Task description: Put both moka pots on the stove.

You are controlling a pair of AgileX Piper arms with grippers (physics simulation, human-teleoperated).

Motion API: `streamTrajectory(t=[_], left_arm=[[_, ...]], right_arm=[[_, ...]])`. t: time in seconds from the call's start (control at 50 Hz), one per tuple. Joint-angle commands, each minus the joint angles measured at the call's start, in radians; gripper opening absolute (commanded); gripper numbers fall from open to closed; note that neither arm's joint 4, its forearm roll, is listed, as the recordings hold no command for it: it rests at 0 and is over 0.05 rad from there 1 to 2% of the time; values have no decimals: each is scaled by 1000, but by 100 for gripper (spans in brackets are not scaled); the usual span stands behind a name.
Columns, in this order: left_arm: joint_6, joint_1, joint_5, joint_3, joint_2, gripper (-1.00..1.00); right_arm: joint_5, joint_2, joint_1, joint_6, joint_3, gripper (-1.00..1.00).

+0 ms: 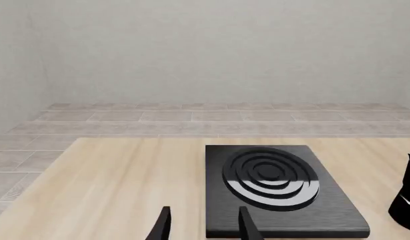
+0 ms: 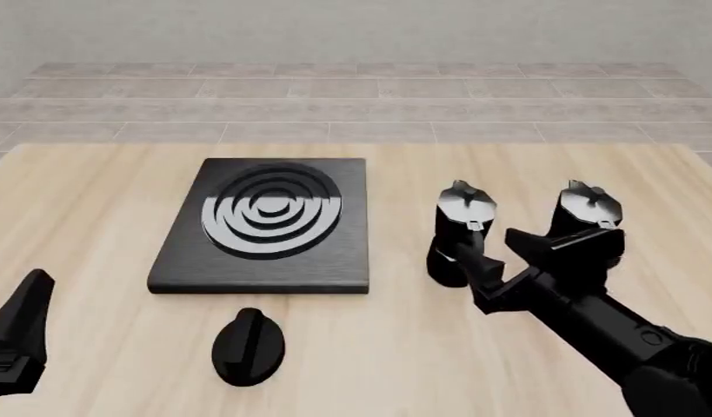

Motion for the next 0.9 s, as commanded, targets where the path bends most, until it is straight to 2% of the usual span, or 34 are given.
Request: streamTrajectory(t=[0.02,0.44,0.9], left_arm=[[0,0,0,0,0,100],[0,0,0,0,0,100],[0,0,0,0,0,100]], right_arm=[[-15,42,9,-1,-20,100],[-38,138,-13,47,-43,100],[-56,196,3,24,-76,100]])
